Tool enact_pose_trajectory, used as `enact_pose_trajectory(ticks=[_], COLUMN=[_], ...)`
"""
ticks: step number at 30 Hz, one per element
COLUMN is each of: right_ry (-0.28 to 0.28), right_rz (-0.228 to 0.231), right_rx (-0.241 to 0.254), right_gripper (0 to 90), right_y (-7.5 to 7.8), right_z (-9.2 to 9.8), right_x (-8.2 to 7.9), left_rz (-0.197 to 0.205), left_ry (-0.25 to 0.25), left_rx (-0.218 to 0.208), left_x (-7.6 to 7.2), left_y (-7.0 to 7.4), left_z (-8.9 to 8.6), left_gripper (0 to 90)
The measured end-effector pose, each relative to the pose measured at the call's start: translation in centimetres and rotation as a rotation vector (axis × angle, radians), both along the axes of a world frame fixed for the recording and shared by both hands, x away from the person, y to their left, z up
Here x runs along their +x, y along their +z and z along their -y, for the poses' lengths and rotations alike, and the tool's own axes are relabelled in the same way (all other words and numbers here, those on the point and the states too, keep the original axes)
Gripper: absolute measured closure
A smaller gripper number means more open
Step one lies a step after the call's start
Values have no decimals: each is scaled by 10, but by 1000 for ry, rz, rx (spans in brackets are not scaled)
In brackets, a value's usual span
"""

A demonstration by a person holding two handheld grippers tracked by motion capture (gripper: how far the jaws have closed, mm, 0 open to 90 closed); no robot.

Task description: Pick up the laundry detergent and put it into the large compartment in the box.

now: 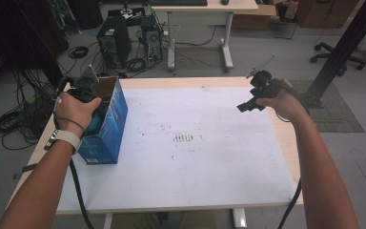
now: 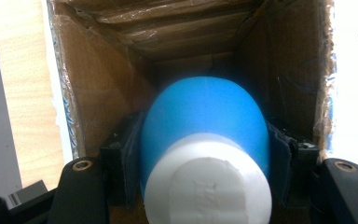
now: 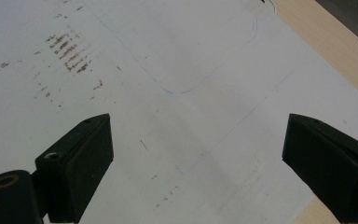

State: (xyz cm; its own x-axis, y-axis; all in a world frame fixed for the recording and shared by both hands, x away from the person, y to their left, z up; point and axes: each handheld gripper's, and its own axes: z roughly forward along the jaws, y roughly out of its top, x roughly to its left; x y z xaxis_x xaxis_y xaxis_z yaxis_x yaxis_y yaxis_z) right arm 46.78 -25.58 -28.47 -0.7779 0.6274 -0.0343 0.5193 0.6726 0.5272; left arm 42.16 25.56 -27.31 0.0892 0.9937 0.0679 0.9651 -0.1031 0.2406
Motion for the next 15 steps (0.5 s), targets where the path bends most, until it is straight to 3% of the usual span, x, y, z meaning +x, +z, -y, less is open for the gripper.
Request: enact_pose_trajectory(ticks=[15], right_ry=[-4], right_rz=[-5], right_rx=[1], right_gripper=[88], right_y=[-2], right_z=[2], right_x=[2], left_rz=[-8], left_ry=[-2], left_rx=[-14], left_x=[5], left_y=[-2], left_z=[-1], left_gripper=[358])
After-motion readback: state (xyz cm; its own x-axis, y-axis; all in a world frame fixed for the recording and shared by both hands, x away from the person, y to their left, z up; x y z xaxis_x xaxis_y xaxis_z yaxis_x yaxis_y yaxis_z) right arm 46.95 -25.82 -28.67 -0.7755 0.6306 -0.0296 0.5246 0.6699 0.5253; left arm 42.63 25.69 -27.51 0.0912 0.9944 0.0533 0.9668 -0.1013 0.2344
